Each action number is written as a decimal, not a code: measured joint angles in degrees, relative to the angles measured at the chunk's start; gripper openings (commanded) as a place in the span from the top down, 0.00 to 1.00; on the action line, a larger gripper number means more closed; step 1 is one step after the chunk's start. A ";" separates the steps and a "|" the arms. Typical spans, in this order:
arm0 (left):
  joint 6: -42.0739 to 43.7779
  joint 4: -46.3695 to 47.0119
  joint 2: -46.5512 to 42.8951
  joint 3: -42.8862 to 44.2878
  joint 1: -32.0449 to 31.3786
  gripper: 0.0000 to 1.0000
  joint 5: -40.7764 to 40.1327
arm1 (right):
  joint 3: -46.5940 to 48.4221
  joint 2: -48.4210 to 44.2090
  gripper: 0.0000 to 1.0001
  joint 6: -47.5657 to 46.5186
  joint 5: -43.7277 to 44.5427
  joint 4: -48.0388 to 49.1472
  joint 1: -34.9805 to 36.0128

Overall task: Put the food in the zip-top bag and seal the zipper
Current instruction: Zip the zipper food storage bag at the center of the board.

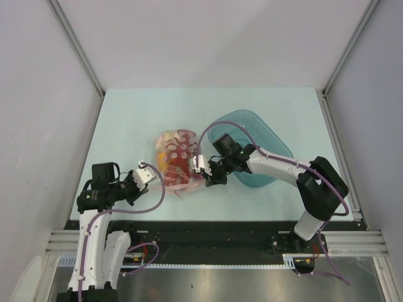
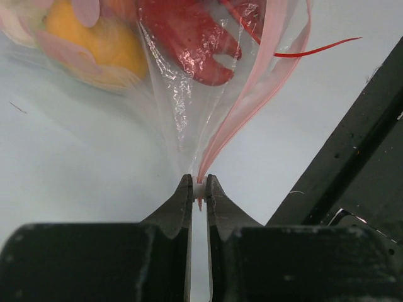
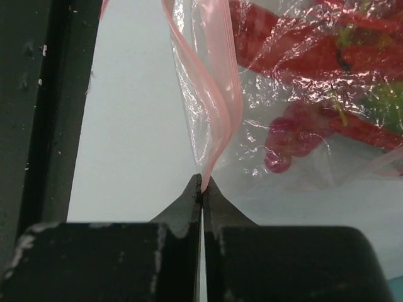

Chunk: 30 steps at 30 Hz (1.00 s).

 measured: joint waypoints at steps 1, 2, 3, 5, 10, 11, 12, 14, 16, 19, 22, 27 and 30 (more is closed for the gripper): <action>0.57 -0.17 -0.68 0.00 0.00 0.98 0.28 | -0.07 -0.42 1.00 -0.22 0.02 -0.04 0.11; 1.22 -0.48 -1.11 0.02 0.00 0.98 0.42 | -0.07 -1.09 1.00 -0.33 0.07 -0.17 0.15; 1.73 -0.74 -1.09 0.02 0.00 0.98 0.48 | -0.07 -1.60 1.00 -0.37 0.20 -0.17 0.13; 2.40 -1.49 -0.50 0.17 0.00 0.99 0.66 | -0.09 -2.89 1.00 -0.24 0.46 -0.09 0.04; 2.47 -3.23 0.90 5.05 0.00 1.00 1.09 | -0.35 -8.04 1.00 2.86 0.83 1.86 -1.01; 2.27 -3.43 1.38 7.28 0.00 1.00 1.27 | -0.35 -9.62 1.00 4.04 0.85 2.58 -1.42; 2.19 -3.61 2.19 9.97 0.00 1.00 1.68 | -0.35 -11.43 1.00 5.27 0.94 3.43 -1.81; 1.51 -3.87 4.39 16.35 0.02 1.00 2.38 | -0.33 -15.43 1.00 7.80 1.14 5.14 -2.43; 0.15 -3.48 6.91 22.77 0.02 1.00 3.50 | -0.22 -19.56 1.00 10.47 1.57 7.19 -3.06; -2.64 -2.73 10.14 31.43 0.04 1.00 5.38 | 1.18 -23.69 1.00 14.21 2.27 9.84 -3.32; -5.68 -1.27 13.00 37.73 0.04 0.99 6.93 | 3.48 -25.07 1.00 16.76 2.75 12.04 -3.76; -7.76 -1.55 15.12 40.57 0.04 0.99 9.70 | 4.28 -24.65 1.00 20.09 3.10 13.27 -4.96; -7.76 -1.75 15.61 40.30 0.02 0.92 9.86 | 4.28 -23.80 1.00 21.46 2.86 13.11 -6.12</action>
